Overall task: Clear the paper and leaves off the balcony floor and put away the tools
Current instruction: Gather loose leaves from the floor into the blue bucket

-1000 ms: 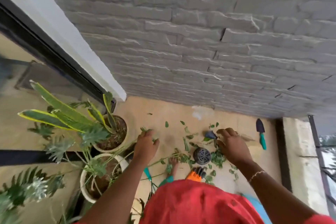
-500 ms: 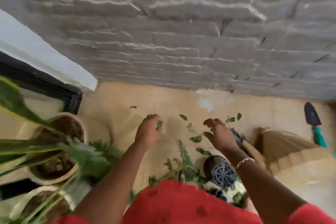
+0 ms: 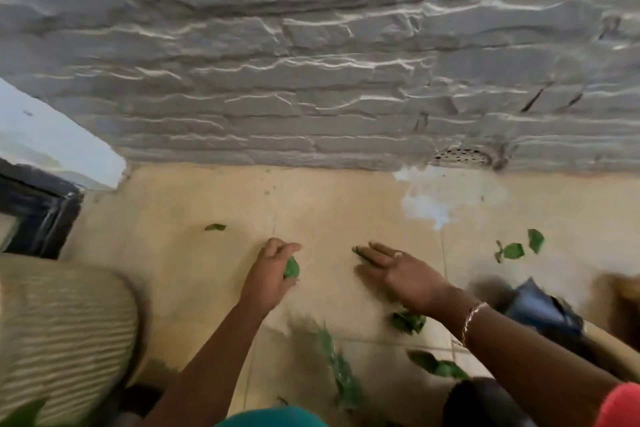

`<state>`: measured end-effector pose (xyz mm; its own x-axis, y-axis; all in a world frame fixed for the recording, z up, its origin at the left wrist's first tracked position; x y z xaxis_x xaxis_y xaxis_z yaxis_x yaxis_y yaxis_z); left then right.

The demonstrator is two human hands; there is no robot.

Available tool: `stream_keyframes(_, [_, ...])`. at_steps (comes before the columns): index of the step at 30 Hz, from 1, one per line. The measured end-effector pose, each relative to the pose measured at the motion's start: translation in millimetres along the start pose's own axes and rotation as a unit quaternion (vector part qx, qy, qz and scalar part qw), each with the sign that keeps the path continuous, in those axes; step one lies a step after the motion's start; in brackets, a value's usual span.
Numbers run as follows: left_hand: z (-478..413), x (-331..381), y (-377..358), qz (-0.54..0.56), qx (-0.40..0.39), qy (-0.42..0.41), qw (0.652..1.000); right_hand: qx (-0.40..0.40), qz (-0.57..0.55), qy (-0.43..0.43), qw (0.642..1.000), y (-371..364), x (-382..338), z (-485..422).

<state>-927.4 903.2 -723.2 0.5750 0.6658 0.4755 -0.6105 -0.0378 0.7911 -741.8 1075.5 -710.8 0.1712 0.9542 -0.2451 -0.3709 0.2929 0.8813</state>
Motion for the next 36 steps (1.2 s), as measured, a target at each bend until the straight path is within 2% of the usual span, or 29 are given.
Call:
stream_keyframes(3, [4.4, 1.7, -7.2, 0.028, 0.037, 0.002, 0.999, 0.032, -0.022, -0.07, 0.997, -16.5, -1.7, 14.2])
stream_keyframes(6, [9.0, 1.2, -10.6, 0.072, 0.063, 0.0, 0.995, 0.022, -0.011, -0.103, 0.994, -29.6, 1.0, 13.7])
stream_keyframes(8, [9.0, -5.3, -1.8, 0.094, 0.133, 0.014, 0.987, 0.054, -0.03, -0.119, 0.991, -32.2, 4.9, 7.9])
stream_keyframes(10, [6.9, -18.5, 19.5, 0.13, 0.235, 0.052, 0.962, 0.084, -0.062, -0.121, 0.987, -29.1, 7.5, 2.9])
stream_keyframes(12, [3.0, -37.0, 40.5, 0.132, 0.282, 0.091, 0.946, 0.088, -0.119, -0.13, 0.98, -19.3, 5.1, 2.4])
stream_keyframes(15, [-7.6, -67.3, 56.2, 0.133, 0.29, 0.109, 0.942, 0.071, -0.156, -0.151, 0.973, -4.3, 4.6, 3.8])
stream_keyframes(20, [-31.0, -102.2, 59.7, 0.076, 0.235, 0.101, 0.964, 0.046, -0.221, -0.195, 0.954, 13.2, 17.9, 20.3])
stream_keyframes(23, [-34.7, -101.3, 60.9, 0.09, 0.244, 0.116, 0.958, 0.022, -0.222, -0.238, 0.945, 14.0, 29.5, 45.7])
stream_keyframes(25, [-35.8, -79.6, 57.3, 0.104, 0.243, 0.095, 0.96, 0.008, -0.219, -0.259, 0.941, 8.2, 34.4, 62.0])
stream_keyframes(27, [-35.5, -29.8, 43.3, 0.13, 0.193, 0.02, 0.972, -0.007, -0.235, -0.263, 0.936, -0.2, 34.2, 71.4])
stream_keyframes(30, [-12.7, 60.2, 1.1, 0.165, -0.007, -0.08, 0.983, -0.03, -0.256, -0.248, 0.934, -14.1, 22.4, 72.4])
stream_keyframes(33, [21.0, 114.2, -44.4, 0.059, -0.144, -0.2, 0.967, -0.014, -0.163, -0.233, 0.959, -29.8, 8.3, 69.7])
stream_keyframes(34, [28.2, 121.8, -55.7, 0.028, -0.169, -0.223, 0.96, 0.005, -0.135, -0.228, 0.964, -33.8, 4.9, 69.8])
stream_keyframes(36, [35.1, 126.1, -75.0, 0.02, -0.214, -0.217, 0.952, 0.032, -0.111, -0.22, 0.969, -38.0, 2.2, 70.6])
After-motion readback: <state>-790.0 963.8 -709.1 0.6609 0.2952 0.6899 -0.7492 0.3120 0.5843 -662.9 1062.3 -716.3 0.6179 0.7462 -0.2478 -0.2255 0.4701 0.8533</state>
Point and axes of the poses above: each hand's wrist, its own z-axis away from the middle knuckle, its own y-axis out of the back of the hand, x = y × z, the point moved 1 cm from there along -z, towards the middle knuckle, and after that the axes turned 7 degrees about z, right-handed, at the moved point
